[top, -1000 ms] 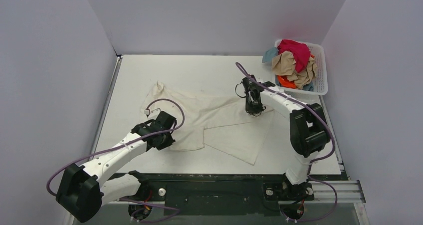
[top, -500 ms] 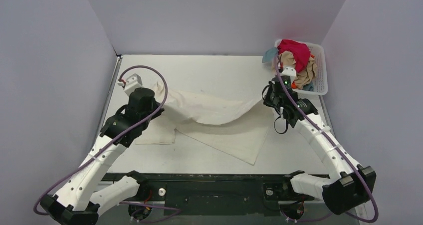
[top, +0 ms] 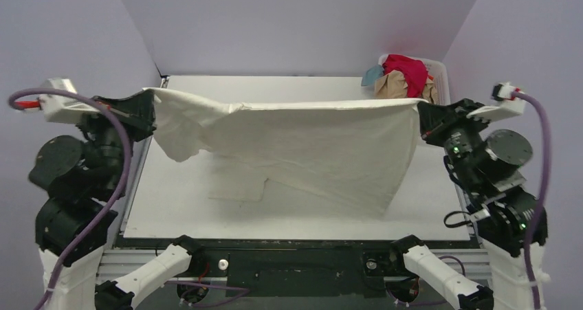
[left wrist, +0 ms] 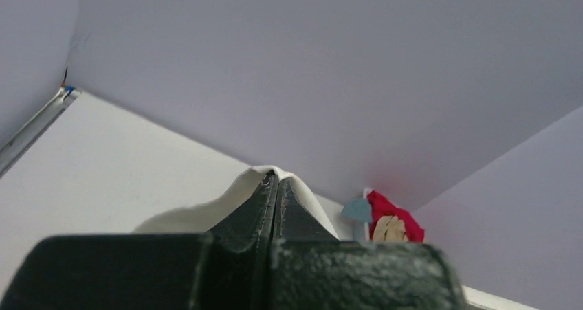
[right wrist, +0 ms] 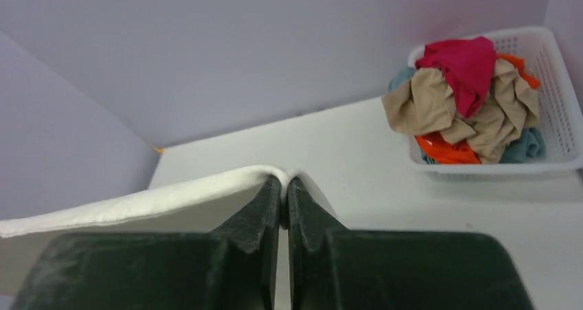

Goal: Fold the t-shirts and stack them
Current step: Flatten out the tshirt

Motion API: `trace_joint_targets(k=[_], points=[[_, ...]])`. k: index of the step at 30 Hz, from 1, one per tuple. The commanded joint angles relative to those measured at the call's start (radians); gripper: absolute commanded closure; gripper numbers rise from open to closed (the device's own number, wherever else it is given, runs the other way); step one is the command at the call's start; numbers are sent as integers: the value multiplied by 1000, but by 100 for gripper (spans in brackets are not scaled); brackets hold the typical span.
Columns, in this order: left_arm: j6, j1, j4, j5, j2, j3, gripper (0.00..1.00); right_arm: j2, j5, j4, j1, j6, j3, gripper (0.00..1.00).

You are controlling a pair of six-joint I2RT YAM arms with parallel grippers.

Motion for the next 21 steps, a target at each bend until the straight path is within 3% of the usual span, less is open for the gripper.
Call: trace_joint_targets(k=[1,6,11,17,21], points=[[133,5,76,73,11,225,100,-19,-70,-62,0,-7,168,100],[220,6,22,198,118,541,100,-1,-135,-117,0,4,403,100],[264,15,-19,305,229,842,100,-2,-131,-144,0,9,527,100],[280,64,69,381,214,792,100,10,-110,-162,-2,6,564,100],[312,78,84,350,225,735,100,11,-24,-168,0,-5,505,100]])
